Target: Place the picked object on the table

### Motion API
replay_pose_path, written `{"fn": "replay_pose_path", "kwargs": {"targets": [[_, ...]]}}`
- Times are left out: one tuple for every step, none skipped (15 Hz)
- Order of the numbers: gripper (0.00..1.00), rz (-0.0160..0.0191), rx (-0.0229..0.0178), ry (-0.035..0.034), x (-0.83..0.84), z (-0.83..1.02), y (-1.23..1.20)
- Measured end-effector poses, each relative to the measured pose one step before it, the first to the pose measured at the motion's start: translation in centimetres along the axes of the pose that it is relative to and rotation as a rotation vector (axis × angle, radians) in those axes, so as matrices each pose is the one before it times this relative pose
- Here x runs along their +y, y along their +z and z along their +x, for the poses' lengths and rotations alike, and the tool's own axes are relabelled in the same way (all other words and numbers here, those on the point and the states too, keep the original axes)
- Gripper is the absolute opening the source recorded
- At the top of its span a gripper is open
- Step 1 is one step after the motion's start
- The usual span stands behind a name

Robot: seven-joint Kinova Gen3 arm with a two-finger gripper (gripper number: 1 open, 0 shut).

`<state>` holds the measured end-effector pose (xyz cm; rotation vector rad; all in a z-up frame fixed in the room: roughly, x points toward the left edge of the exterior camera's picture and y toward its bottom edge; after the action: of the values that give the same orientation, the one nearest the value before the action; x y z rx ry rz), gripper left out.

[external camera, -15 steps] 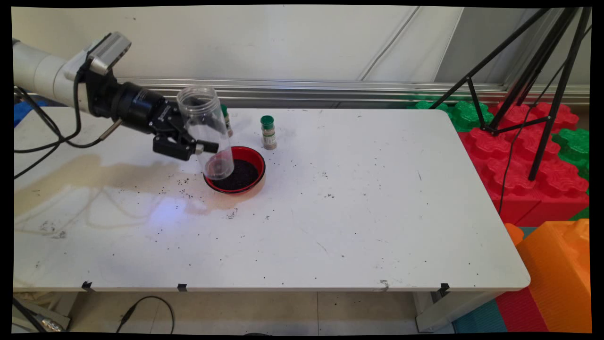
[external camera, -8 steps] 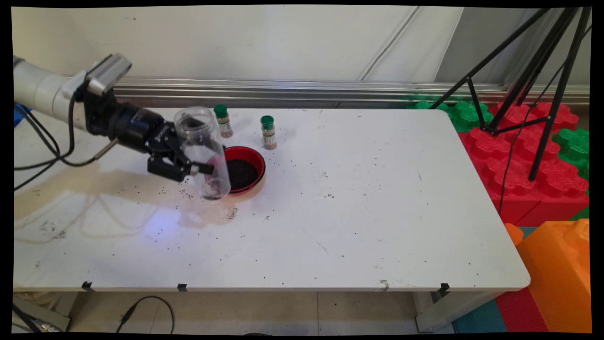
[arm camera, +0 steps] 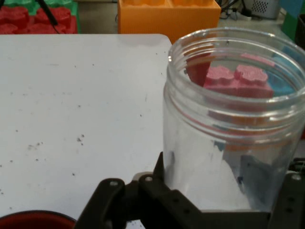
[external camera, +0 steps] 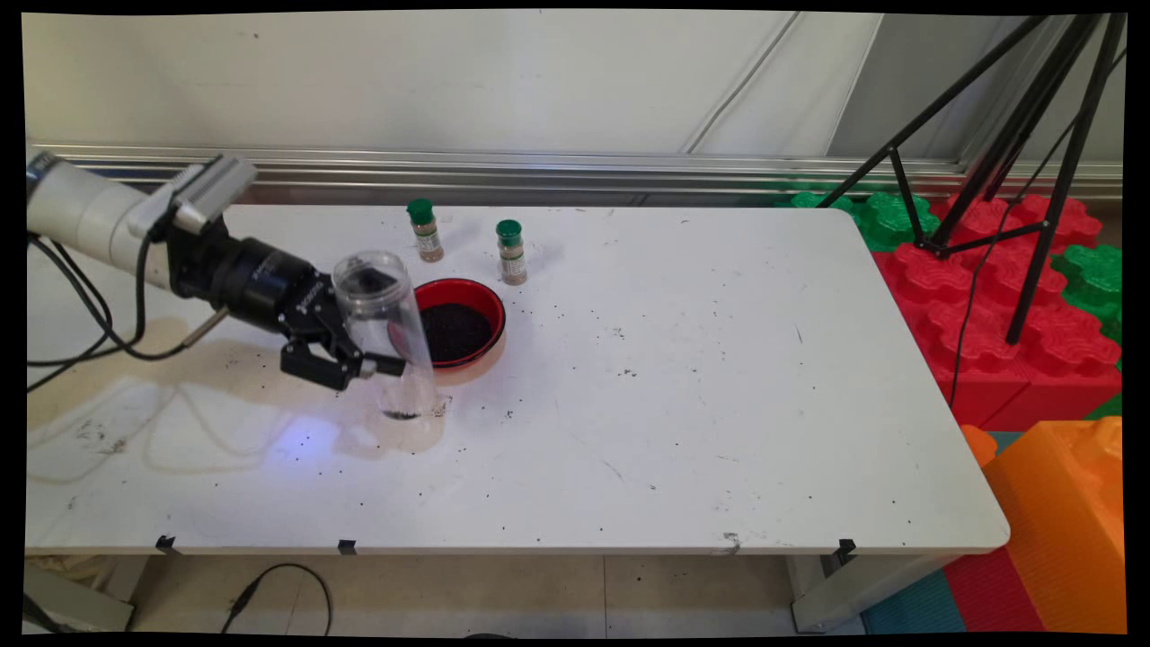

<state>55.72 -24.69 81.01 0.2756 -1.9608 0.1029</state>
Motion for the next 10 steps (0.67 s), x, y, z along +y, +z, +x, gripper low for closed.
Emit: {"fn": "replay_pose_path", "kwargs": {"targets": [[0.0,-0.00285,-0.00261,0.00115,0.159,-0.474,0.23],[0.0,-0.00171,-0.0016,0.00072,0.103,-0.301,0.147],[0.0,-0.00142,-0.00347,0.00138,0.144,-0.458,0.218],[0.0,-0.00079,-0.00208,0.00087,0.086,-0.287,0.142],[0.0,-0.0007,-0.00348,0.00127,0.131,-0.418,0.204],[0.0,-0.0004,-0.00265,0.00068,0.072,-0.275,0.132],[0.0,-0.00104,-0.00359,0.00137,0.082,-0.377,0.208],[0.0,-0.00058,-0.00393,0.00115,0.116,-0.417,0.203],[0.0,-0.00025,-0.00471,0.0016,0.133,-0.45,0.209],[0.0,0.00015,-0.00296,0.00085,0.076,-0.271,0.117]]}}
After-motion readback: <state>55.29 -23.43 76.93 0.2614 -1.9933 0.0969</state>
